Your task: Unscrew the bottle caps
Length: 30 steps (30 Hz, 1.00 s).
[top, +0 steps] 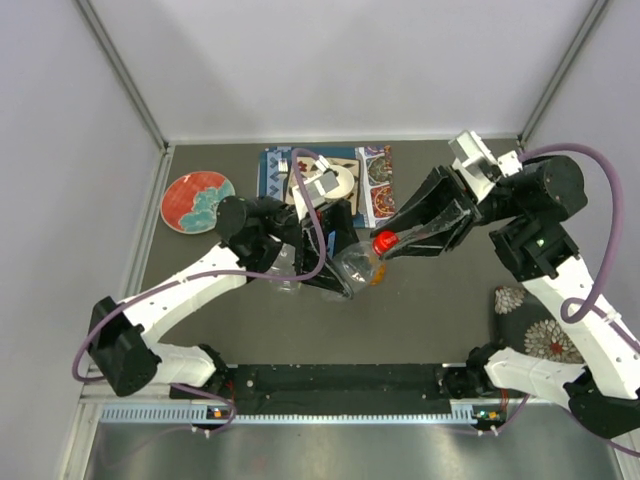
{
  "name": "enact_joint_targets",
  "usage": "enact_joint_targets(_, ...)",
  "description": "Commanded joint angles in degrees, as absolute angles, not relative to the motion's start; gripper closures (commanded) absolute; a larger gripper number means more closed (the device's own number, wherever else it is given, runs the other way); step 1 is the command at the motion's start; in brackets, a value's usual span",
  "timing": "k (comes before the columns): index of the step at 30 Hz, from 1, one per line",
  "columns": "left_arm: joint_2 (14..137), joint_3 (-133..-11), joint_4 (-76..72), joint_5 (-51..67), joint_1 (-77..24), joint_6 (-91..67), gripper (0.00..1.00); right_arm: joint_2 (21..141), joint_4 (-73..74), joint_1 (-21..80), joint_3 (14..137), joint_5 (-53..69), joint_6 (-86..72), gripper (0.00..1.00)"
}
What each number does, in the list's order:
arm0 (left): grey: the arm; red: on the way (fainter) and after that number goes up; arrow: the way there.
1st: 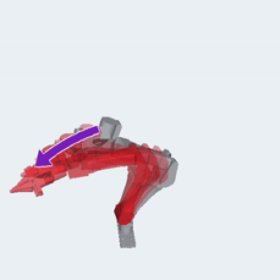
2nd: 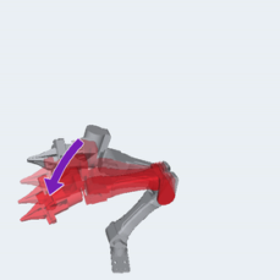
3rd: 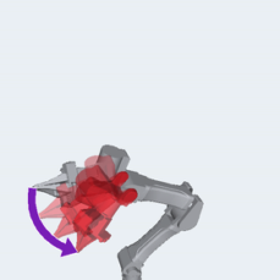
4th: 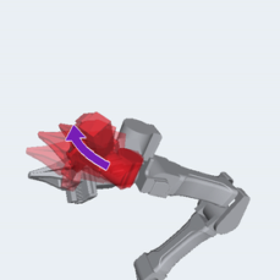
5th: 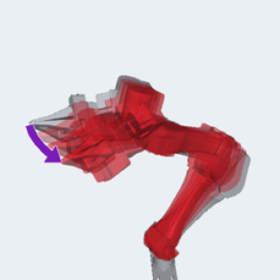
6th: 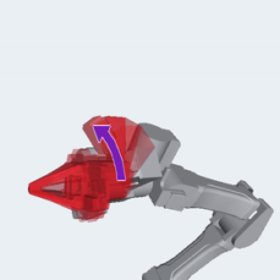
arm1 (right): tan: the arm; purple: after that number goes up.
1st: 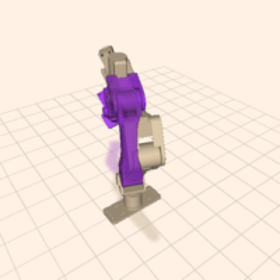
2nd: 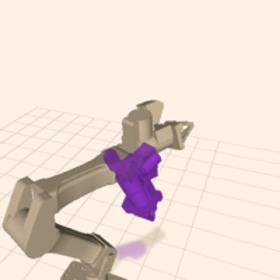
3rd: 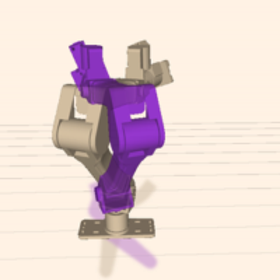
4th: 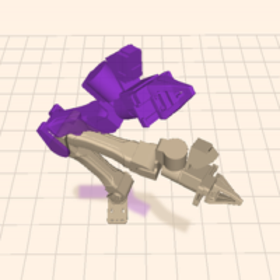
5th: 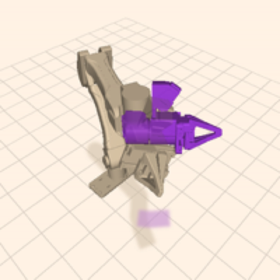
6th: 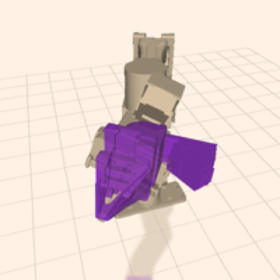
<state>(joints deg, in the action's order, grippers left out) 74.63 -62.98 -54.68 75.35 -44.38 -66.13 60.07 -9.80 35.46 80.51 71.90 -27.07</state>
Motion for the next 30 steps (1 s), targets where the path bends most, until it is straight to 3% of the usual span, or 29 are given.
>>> enact_joint_targets(1,76.4,-65.6,-66.2,73.6,-43.1,-71.6,0.7,57.1,-16.1,37.1,80.3,85.6,-35.5,1.0)
enact_joint_targets(12,76.2,-64.2,-60.7,72.4,-39.2,-66.1,0.72,55.1,-2.7,36.2,84.8,80.4,-26.5,1.0)
enact_joint_targets(17,71.7,-64.6,-38.4,69.4,-38.5,-50.9,0.71,55.1,-1.2,36.0,85.9,78.9,-26.5,1.0)
enact_joint_targets(24,69.7,-65.0,-31.0,67.2,-38.5,-43.6,0.71,56.2,3.5,36.0,85.2,72.8,-24.5,1.0)
enact_joint_targets(30,67.4,-66.0,-17.0,62.6,-38.5,-32.6,0.72,54.3,8.2,33.9,86.4,58.0,-20.6,1.0)
